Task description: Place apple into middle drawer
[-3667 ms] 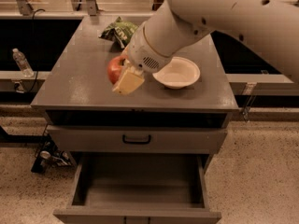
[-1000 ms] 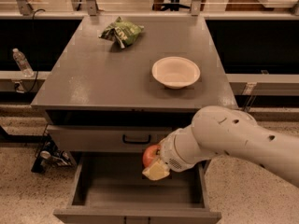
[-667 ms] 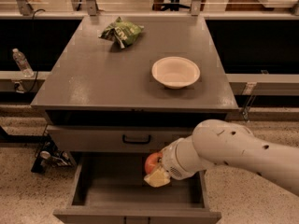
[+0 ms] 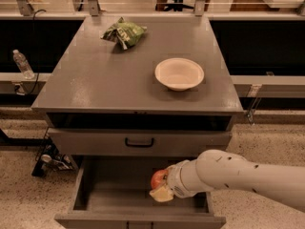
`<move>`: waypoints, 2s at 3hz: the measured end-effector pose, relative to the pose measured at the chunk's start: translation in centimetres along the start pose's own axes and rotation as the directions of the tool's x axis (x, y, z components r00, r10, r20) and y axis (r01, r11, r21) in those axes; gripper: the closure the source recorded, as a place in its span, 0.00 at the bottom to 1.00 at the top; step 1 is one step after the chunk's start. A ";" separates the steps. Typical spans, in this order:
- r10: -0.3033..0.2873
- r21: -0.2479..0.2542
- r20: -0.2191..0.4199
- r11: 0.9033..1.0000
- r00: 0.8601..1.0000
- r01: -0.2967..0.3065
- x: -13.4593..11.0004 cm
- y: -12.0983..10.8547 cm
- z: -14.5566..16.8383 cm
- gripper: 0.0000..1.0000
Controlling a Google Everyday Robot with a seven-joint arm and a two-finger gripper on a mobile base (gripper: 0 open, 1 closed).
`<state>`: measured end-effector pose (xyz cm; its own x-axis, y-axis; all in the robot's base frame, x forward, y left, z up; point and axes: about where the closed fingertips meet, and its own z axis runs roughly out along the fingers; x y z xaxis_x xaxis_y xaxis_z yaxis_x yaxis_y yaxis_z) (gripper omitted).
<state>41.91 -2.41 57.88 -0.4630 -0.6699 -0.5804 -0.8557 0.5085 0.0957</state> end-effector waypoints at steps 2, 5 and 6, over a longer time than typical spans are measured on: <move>0.012 -0.033 0.028 0.999 1.000 -0.011 1.2 -1.2 3.5 1.00; 0.029 -0.088 0.096 0.996 0.995 -0.021 3.1 -2.9 9.6 1.00; 0.039 -0.102 0.126 0.994 0.991 -0.026 3.8 -3.9 12.3 1.00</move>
Offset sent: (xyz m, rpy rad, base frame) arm 0.0276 0.0064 -0.0766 0.0866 0.0303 0.0043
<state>46.33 -0.28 45.40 -0.4629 -0.5764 -0.6734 -0.8627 0.4674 0.1930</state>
